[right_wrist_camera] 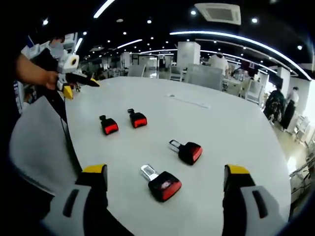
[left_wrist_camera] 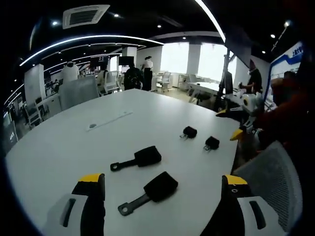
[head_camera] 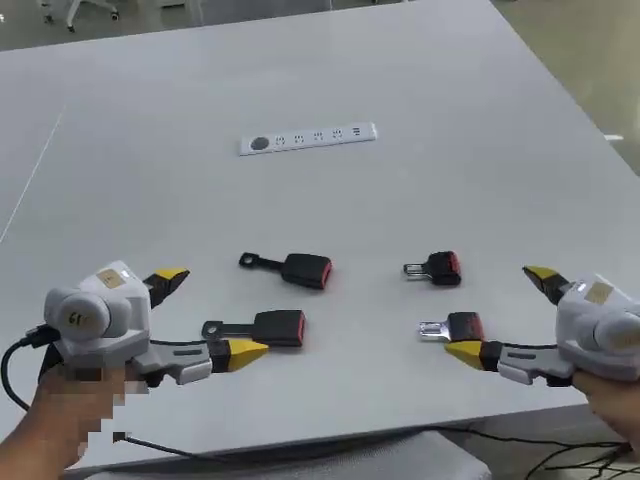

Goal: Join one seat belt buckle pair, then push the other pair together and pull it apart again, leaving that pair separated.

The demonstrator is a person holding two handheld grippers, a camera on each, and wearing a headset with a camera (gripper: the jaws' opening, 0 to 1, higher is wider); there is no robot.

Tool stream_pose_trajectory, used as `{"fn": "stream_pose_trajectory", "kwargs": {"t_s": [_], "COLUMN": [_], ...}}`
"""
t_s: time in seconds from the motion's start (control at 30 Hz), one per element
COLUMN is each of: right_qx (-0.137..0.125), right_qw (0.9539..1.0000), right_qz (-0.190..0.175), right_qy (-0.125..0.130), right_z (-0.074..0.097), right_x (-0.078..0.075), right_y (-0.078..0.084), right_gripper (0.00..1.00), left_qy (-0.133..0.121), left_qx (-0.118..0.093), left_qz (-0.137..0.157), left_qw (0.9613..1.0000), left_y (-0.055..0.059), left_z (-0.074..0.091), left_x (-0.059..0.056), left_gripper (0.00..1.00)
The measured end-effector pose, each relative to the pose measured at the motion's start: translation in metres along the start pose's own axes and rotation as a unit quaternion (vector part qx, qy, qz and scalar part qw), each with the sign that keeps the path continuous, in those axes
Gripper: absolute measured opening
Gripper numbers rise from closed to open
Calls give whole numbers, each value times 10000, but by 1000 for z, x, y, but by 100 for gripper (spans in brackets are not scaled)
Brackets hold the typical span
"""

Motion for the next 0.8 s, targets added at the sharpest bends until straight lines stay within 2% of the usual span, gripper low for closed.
{"fn": "stream_pose_trajectory", "kwargs": {"t_s": [0.33,0.8], "right_qx": [39,54], "right_qw": [10000,10000], "right_qz": [18,24], "right_qy": [-15,-48], "right_z": [-2,-1], "right_x": [-2,2], "right_y": [2,1], "right_gripper": [100,100], "left_qy": [-2,-9], "left_qx": [-17,-29], "left_qz": [30,32], "left_qw": [10000,10000], "left_y": [0,1], "left_z": [0,3], "left_x": [5,5], "left_gripper": [100,100]}}
Point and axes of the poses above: the centre of the closed fingertips' face, and the gripper's own axes: z roughly backward along the fingers, x roughly to its left, y roughly out of its underside, the point moved 5 cm from there along z, roughly backward along the fingers, and after that the axes turned 14 degrees about y, right-handed, at the moved point
